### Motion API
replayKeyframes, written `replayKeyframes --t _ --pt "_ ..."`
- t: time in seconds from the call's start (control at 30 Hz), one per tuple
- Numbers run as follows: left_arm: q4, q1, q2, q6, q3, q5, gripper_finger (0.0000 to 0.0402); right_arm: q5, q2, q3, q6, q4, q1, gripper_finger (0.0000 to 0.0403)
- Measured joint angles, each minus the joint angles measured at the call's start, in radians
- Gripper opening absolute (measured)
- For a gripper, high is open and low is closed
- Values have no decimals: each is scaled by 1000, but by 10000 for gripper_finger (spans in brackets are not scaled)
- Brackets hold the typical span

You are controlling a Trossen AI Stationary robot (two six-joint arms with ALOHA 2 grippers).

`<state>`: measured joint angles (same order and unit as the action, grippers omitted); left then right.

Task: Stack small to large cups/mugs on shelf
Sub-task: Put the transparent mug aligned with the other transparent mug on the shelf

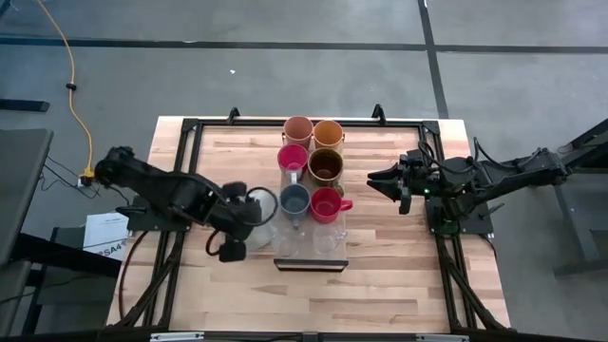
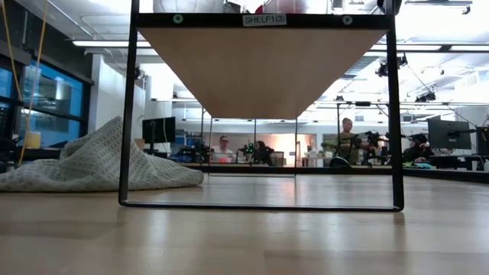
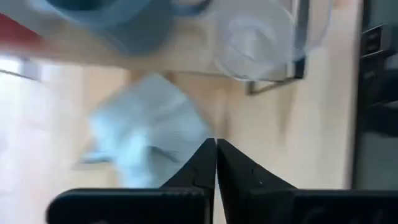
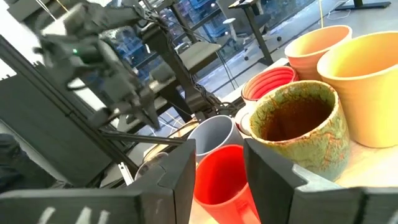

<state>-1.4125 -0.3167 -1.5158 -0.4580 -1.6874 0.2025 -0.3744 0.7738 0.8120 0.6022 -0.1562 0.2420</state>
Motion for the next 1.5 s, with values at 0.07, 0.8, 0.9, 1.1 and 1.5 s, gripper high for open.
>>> replayKeyframes --t 0.07,0.8,0.9,1.1,1.5 --pt "111 0 56 -54 124 -47 4 0 0 0 0 -1 0 126" --pt "556 3 64 -159 335 -168 0 0 0 0 0 -12 0 126" --pt "560 3 53 -153 335 -163 0 0 0 0 0 -13 0 126" --pt "574 3 49 -151 334 -130 0 0 0 0 0 -18 0 126" --pt "612 18 49 -128 334 -106 0 0 0 0 1 -16 0 126"
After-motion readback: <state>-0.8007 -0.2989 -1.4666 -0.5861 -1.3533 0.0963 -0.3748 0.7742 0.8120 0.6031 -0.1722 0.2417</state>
